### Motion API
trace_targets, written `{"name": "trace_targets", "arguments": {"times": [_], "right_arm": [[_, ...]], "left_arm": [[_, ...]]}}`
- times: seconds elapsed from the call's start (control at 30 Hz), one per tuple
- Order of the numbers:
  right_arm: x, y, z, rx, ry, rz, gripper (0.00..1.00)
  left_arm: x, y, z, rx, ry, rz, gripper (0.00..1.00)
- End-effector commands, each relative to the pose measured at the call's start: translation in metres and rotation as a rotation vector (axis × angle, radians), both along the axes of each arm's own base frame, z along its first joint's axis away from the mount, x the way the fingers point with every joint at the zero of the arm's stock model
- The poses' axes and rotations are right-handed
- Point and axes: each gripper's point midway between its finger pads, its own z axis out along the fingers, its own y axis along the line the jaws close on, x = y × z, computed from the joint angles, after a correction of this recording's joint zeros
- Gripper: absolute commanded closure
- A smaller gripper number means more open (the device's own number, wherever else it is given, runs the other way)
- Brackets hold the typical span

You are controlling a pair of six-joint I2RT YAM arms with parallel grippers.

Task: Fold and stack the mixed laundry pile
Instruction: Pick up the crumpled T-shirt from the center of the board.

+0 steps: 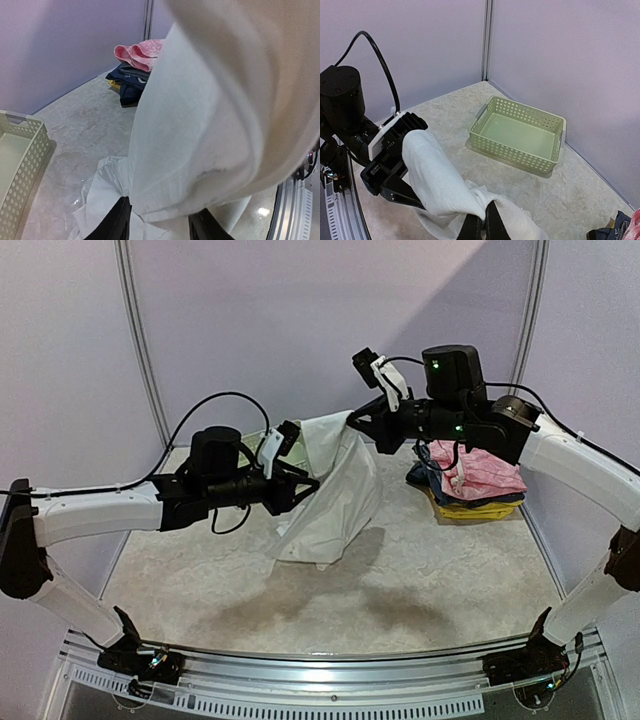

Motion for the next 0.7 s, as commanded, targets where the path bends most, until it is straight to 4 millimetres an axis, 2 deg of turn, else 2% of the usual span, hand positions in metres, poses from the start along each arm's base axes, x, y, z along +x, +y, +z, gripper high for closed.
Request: {"name": "trace_targets", "arguments": {"times": [0.0, 0.07, 0.2, 0.27, 0.3, 0.37, 0.4, 0.5, 0.67], "right_arm": [[-0.011, -0.003, 0.038, 0.078, -0.054, 0.023, 1.0], [-0.011, -0.003, 0.038, 0.079, -0.054, 0.023, 1.0], [-0.011, -0.004, 0.035, 0.074, -0.045, 0.021, 1.0], [-0.011, -0.004, 0.033, 0.072, -0.039, 0.02, 1.0], [-0.011, -0.004, 0.031, 0.07, -0.035, 0.018, 1.0], [-0.011, -0.005, 0.026, 0.065, -0.027, 0.014, 1.0], [-0.011, -0.006, 0.025, 0.063, -0.025, 0.009, 1.0], [-0.009, -0.012, 0.016, 0.046, -0.023, -0.019, 1.0], [-0.01, -0.024, 0.016, 0.048, -0.048, -0.061, 1.0]], "left_arm": [[-0.007, -0.014, -0.005, -0.035, -0.017, -0.058, 0.62], [-0.006, -0.018, -0.007, -0.036, -0.017, -0.064, 0.66], [-0.004, -0.021, -0.001, -0.066, -0.036, -0.062, 0.81], [-0.004, -0.022, 0.004, -0.081, -0.046, -0.063, 0.83], [-0.003, -0.022, 0.007, -0.086, -0.052, -0.06, 0.86], [-0.001, -0.022, 0.013, -0.082, -0.056, -0.041, 1.0], [0.0, -0.02, 0.015, -0.073, -0.057, -0.025, 1.0], [0.004, -0.006, 0.026, -0.04, -0.082, 0.048, 1.0], [0.014, 0.038, 0.053, 0.062, -0.15, 0.236, 1.0]]}}
